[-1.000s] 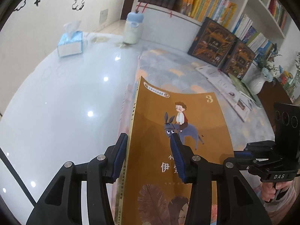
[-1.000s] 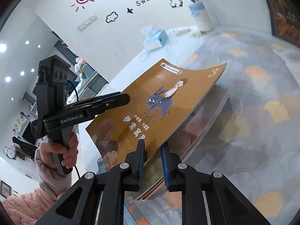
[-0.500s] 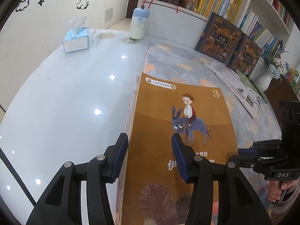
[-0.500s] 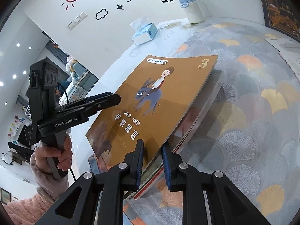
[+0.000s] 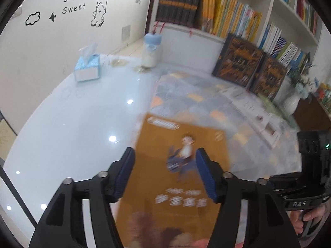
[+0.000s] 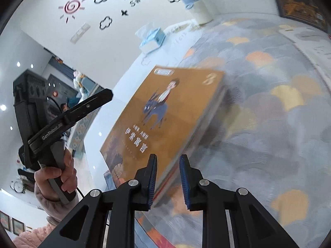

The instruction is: Organize books

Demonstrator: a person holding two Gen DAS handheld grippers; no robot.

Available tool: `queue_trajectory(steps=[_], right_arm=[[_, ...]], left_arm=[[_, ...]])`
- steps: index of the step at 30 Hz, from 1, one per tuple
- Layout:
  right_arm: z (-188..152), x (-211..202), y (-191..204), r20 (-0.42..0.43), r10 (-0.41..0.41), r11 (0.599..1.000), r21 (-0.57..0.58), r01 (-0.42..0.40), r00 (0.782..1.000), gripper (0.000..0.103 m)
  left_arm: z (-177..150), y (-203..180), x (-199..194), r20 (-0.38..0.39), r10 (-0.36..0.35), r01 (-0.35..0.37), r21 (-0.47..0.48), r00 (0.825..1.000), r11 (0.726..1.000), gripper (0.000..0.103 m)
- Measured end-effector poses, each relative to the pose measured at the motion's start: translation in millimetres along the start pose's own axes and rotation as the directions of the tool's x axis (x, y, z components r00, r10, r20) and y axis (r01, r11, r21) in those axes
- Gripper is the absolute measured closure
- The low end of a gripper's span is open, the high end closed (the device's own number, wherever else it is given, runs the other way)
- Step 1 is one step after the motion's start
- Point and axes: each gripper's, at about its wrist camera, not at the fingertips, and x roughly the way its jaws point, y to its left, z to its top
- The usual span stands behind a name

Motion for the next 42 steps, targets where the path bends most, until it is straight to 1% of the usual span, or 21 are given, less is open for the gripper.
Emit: queue_trajectory(steps=[2, 4, 5, 6, 8, 10, 12, 14, 15, 19, 20, 22, 24, 26, 27, 29, 33, 35, 37, 39, 42], right_arm=[[-1.3, -25.1, -15.8, 0.040, 0.012, 0.999, 0.030, -0.013, 0.999, 0.081], [-1.3, -48.0, -34.2, 0.062, -0.017, 0.999, 0.049, 0.013, 0.998, 0.071], [-0.8, -57.8, -43.4, 0.067, -0.040, 0.998, 0.059, 0.036, 0.997, 0.063], [-0.5, -68.2, -54.7, 0.074, -0.061, 0.996, 0.074, 0.055, 0.995, 0.059], [0.7, -90.3, -79.9, 0.102, -0.084, 0.990, 0.124, 0.071, 0.991, 0.059], [3.7, -116.5, -114.3, 0.130, -0.117, 0.977, 0.191, 0.091, 0.985, 0.057], [7.0, -136.8, -142.5, 0.147, -0.156, 0.964, 0.240, 0.118, 0.977, 0.050], [12.3, -155.1, -170.2, 0.165, -0.180, 0.951, 0.279, 0.129, 0.970, 0.023], [16.1, -166.3, -186.3, 0.187, -0.176, 0.947, 0.301, 0.114, 0.966, 0.017], [33.6, -192.7, -233.3, 0.247, -0.137, 0.933, 0.359, 0.041, 0.959, 0.017], [40.3, -199.2, -246.1, 0.271, -0.140, 0.929, 0.368, 0.032, 0.952, 0.017], [52.2, -207.0, -266.3, 0.296, -0.159, 0.925, 0.377, 0.037, 0.942, 0.017], [64.1, -208.4, -283.2, 0.304, -0.154, 0.924, 0.382, 0.028, 0.940, 0.017], [77.7, -206.3, -298.4, 0.300, -0.178, 0.922, 0.383, 0.053, 0.937, 0.017], [85.1, -204.8, -304.2, 0.292, -0.194, 0.922, 0.380, 0.073, 0.937, 0.017], [99.1, -197.1, -314.7, 0.269, -0.215, 0.920, 0.378, 0.103, 0.939, 0.017], [113.9, -179.4, -338.9, 0.209, -0.229, 0.898, 0.423, 0.123, 0.951, 0.018], [115.6, -173.7, -343.8, 0.214, -0.217, 0.900, 0.421, 0.110, 0.953, 0.018], [119.8, -171.2, -343.5, 0.209, -0.221, 0.904, 0.411, 0.120, 0.953, 0.017], [123.0, -168.9, -344.8, 0.200, -0.197, 0.908, 0.405, 0.102, 0.960, 0.015], [124.7, -162.7, -349.5, 0.215, -0.103, 0.920, 0.392, 0.010, 0.971, 0.017]], left_arm=[[7.8, -17.0, -0.3, 0.017, -0.043, 0.043, -0.010, 0.999, 0.999, 0.039], [17.9, -43.4, 5.7, 0.011, -0.081, 0.081, 0.018, 0.997, 0.997, 0.039], [21.5, -57.3, 9.8, 0.000, -0.089, 0.089, 0.035, 0.996, 0.995, 0.039], [25.7, -74.2, 15.7, -0.004, -0.108, 0.108, 0.051, 0.994, 0.993, 0.039], [32.1, -108.2, 29.8, -0.030, -0.160, 0.162, 0.068, 0.987, 0.984, 0.039], [37.0, -147.2, 46.4, -0.045, -0.229, 0.232, 0.077, 0.972, 0.970, 0.039], [40.2, -175.1, 60.4, -0.043, -0.239, 0.242, 0.083, 0.970, 0.967, 0.039], [45.3, -204.5, 81.3, -0.046, -0.224, 0.227, 0.084, 0.973, 0.970, 0.039], [47.2, -214.5, 90.8, -0.050, -0.213, 0.217, 0.080, 0.976, 0.973, 0.039], [56.9, -243.8, 141.8, -0.076, -0.160, 0.165, 0.060, 0.984, 0.985, 0.039], [59.5, -248.6, 157.4, -0.083, -0.138, 0.143, 0.052, 0.987, 0.988, 0.039], [63.1, -253.1, 180.2, -0.094, -0.117, 0.121, 0.038, 0.989, 0.992, 0.039], [63.5, -256.2, 200.2, -0.106, -0.110, 0.112, 0.015, 0.988, 0.994, 0.039], [62.1, -262.9, 215.8, -0.117, -0.106, 0.111, 0.031, 0.987, 0.993, 0.039], [60.5, -267.0, 224.4, -0.125, -0.084, 0.091, 0.051, 0.989, 0.994, 0.039], [58.0, -271.1, 234.9, -0.140, -0.079, 0.089, 0.068, 0.987, 0.994, 0.040], [51.6, -271.6, 252.4, -0.191, -0.116, 0.132, 0.069, 0.975, 0.989, 0.040], [50.9, -272.7, 253.2, -0.181, -0.096, 0.115, 0.101, 0.979, 0.988, 0.040], [51.5, -272.7, 253.6, -0.180, -0.087, 0.110, 0.118, 0.980, 0.987, 0.040], [52.6, -272.2, 254.3, -0.179, -0.093, 0.115, 0.119, 0.979, 0.986, 0.040], [51.1, -272.0, 255.8, -0.176, -0.089, 0.112, 0.130, 0.980, 0.985, 0.040]])
